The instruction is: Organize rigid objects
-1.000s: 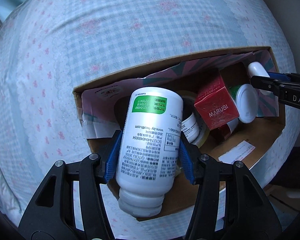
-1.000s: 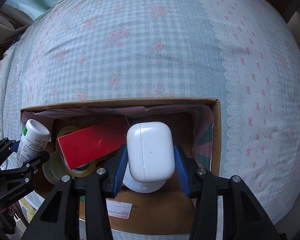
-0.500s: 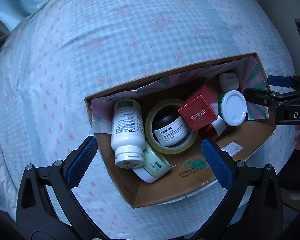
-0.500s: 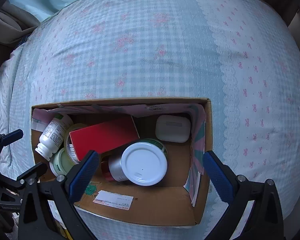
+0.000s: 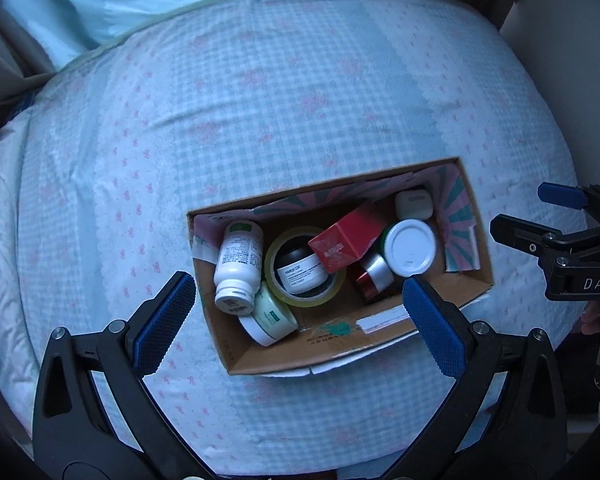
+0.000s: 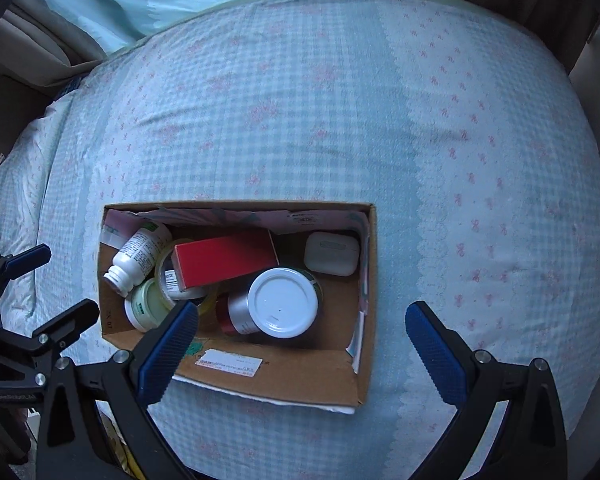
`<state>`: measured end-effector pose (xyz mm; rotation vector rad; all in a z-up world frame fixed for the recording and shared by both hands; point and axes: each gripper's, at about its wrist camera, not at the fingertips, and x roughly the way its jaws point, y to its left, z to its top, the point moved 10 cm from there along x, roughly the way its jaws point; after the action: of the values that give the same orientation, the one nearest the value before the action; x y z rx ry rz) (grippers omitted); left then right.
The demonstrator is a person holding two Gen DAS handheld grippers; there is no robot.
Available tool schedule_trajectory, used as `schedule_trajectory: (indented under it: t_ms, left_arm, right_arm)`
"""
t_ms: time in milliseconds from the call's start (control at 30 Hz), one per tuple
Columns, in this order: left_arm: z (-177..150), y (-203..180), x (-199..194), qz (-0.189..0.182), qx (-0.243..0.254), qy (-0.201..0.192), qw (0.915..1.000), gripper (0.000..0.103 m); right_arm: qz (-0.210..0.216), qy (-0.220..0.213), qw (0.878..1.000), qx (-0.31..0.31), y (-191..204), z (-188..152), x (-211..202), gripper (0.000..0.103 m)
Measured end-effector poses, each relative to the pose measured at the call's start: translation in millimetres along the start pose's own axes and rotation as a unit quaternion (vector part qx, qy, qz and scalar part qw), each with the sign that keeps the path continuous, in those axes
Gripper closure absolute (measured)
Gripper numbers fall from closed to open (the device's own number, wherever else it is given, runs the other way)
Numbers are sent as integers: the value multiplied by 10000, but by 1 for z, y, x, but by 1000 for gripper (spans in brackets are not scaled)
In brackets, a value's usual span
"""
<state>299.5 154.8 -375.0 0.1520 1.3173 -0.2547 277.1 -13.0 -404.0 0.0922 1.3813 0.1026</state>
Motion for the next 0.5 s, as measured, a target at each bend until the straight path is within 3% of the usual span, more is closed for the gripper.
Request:
schedule_trajectory:
  t_ms: [133, 267, 400, 500]
  left_arm:
    - [12, -27, -88, -6, -244, -770, 9967, 0]
    - [13, -56, -174, 53, -356, -1578, 9868, 0]
    - [7, -82, -236, 91, -378, -2240, 9738, 0]
    - [-1, -101, -269, 43, -395, -2590, 9651, 0]
  right_arm:
    - [-112, -611, 9980, -89, -11, -2, -88, 0]
    - [-481, -1382, 9889, -258, -24, -10, -184, 0]
    - [-683, -2075, 9756, -202, -34, -25, -261, 0]
    - [-772, -2389, 9679, -149, -37, -39, -294, 0]
